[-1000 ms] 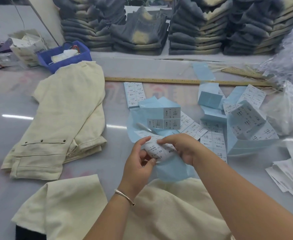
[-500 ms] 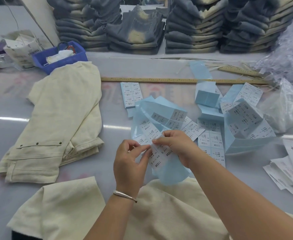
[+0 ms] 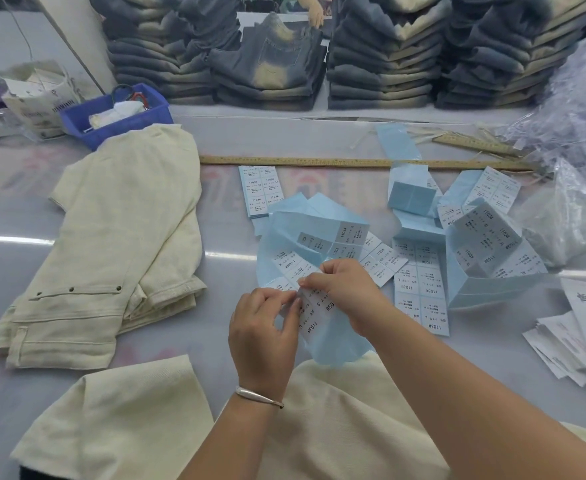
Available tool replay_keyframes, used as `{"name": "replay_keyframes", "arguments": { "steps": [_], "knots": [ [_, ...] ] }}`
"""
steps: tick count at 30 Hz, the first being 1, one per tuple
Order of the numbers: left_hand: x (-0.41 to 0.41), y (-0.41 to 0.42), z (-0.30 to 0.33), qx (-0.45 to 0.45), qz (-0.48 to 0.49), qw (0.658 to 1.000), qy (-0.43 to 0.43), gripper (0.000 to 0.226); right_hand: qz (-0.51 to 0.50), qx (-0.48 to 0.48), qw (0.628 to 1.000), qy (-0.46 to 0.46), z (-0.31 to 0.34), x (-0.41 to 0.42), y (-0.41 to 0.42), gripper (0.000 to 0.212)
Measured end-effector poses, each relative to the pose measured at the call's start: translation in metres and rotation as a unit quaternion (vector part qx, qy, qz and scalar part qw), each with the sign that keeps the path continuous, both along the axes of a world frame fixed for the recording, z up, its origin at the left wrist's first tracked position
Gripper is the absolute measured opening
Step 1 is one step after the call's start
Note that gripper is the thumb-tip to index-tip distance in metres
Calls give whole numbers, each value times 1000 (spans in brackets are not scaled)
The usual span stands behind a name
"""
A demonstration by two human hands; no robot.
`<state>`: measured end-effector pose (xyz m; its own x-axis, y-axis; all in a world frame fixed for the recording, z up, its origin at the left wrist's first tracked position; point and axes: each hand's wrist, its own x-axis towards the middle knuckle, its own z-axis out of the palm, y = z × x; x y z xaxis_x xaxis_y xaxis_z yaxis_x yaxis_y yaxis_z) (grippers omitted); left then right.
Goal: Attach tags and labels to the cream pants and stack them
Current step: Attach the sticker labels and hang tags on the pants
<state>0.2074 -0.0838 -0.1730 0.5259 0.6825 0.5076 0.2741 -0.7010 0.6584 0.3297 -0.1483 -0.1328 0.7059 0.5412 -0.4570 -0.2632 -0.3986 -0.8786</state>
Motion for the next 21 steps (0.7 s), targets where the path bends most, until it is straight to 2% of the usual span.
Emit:
{"name": "replay_keyframes", "arguments": {
  "steps": [3,7,9,11,14,16,17,18,19,21],
  "knots": [
    [-1,1,-3,25,9,1000,-9,21,-3,-3,1000,0,-2,-1,3,36],
    [-2,2,-3,47,11,998,-29,12,-19,-10,1000,0,-7,1,7,36],
    [-5,1,2,58,-7,997,-48,8,-27,-17,999,-2,-11,5,11,28],
    [-12,1,10,52,-30,995,-78,5,-36,-39,998,-26,-14,9,15,19],
    [-29,4,24,10,-26,991,-132,3,-107,-6,994,-23,-19,17,26,24],
    [-40,3,34,-57,6,986,-155,7,-146,4,988,-42,-17,22,34,27],
    [-43,2,38,-126,28,977,-172,11,-139,-18,987,-82,-15,23,36,25],
    [-45,0,43,-219,49,954,-199,18,-119,-54,981,-144,-12,23,34,25],
    [-45,-4,47,-317,62,917,-233,22,-101,-88,968,-212,-7,21,29,33],
    [-45,-14,52,-468,70,833,-285,27,-101,-48,954,-280,6,10,9,39]
  ]
}}
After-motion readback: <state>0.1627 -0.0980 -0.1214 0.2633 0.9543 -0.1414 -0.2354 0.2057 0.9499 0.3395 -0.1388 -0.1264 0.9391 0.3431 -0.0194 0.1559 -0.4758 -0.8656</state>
